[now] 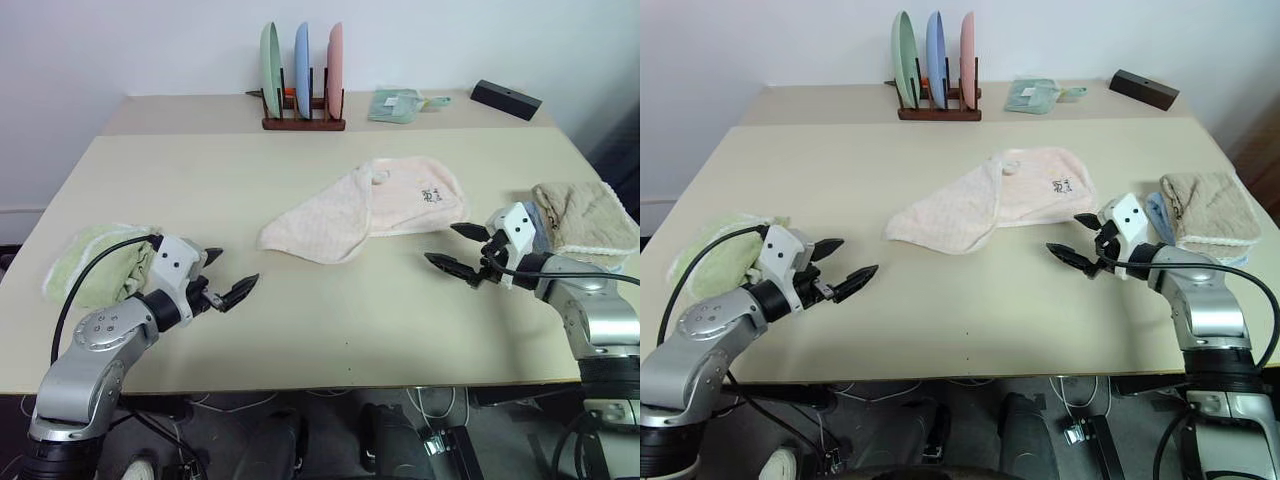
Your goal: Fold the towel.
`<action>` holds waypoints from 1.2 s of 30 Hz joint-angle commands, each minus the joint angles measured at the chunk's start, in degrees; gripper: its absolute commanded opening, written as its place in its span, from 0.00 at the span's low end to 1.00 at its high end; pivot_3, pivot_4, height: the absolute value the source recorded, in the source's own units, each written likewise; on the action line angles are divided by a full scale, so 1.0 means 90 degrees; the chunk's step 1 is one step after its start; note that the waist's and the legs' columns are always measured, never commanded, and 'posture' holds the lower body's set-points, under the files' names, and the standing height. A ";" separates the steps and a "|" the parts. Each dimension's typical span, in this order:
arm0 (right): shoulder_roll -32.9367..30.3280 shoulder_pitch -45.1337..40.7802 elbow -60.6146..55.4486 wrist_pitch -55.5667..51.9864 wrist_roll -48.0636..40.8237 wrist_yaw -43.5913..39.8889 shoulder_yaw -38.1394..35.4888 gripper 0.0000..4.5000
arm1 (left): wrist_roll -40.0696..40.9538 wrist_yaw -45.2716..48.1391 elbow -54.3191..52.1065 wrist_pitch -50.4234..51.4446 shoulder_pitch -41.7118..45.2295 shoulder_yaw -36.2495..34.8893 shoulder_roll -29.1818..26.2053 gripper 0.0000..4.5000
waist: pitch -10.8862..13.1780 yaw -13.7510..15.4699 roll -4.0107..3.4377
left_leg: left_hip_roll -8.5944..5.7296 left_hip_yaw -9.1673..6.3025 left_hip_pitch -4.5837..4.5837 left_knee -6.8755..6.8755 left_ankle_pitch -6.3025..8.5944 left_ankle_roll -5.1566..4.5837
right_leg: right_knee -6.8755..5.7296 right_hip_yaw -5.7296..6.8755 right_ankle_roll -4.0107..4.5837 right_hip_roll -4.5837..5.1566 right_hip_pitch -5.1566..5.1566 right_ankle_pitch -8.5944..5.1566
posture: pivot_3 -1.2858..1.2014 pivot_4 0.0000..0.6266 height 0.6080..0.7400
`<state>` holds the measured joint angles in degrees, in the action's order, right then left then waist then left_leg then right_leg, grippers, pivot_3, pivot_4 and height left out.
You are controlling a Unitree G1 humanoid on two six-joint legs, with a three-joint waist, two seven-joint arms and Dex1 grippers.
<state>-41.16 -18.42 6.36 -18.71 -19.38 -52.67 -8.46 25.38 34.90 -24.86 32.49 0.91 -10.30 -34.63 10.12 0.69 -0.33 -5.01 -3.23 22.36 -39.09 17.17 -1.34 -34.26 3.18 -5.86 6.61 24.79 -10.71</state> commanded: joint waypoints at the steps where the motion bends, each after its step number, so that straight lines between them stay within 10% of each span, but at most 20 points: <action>1: -0.0076 -0.0009 -0.0327 -0.0033 -0.0108 0.0054 -0.0188 1.00 | -0.0060 0.0094 0.0044 -0.0271 0.0034 -0.0035 -0.0027 0.99 | 0.0000 0.0004 0.0000 | 0.0000 0.0000 0.0000 0.0000 0.0000 0.0000 | 0.0000 0.0000 0.0000 0.0000 0.0000 0.0000 | 0.52 0.24 1.00; 23: 0.0418 -0.0149 -0.0460 0.0105 -0.0002 0.0283 0.0174 1.00 | -0.0263 0.0601 0.0680 -0.1035 -0.0058 0.0120 0.0000 0.99 | 0.0000 0.0016 0.0000 | -0.0003 0.0000 0.0000 -0.0001 0.0001 -0.0001 | 0.0001 0.0000 0.0000 0.0004 0.0000 0.0000 | 0.52 0.24 1.00; 36: 0.0315 0.0238 -0.0975 -0.0301 -0.0124 0.0266 0.0188 1.00 | -0.1421 0.0797 0.1873 -0.1236 0.2185 0.2541 0.1049 0.99 | -0.0001 0.0059 0.0000 | -0.0008 -0.0002 -0.0001 -0.0009 -0.0002 0.0000 | -0.0002 0.0005 -0.0002 0.0003 -0.0008 0.0001 | 0.52 0.24 1.00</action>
<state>-37.78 -16.05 -0.44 -22.47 -20.82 -50.75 -5.92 15.79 42.87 -9.01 23.07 18.26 9.72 -25.95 10.12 1.22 -0.33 -5.09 -3.23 22.35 -39.18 17.15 -1.34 -34.28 3.23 -5.88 6.64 24.68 -10.69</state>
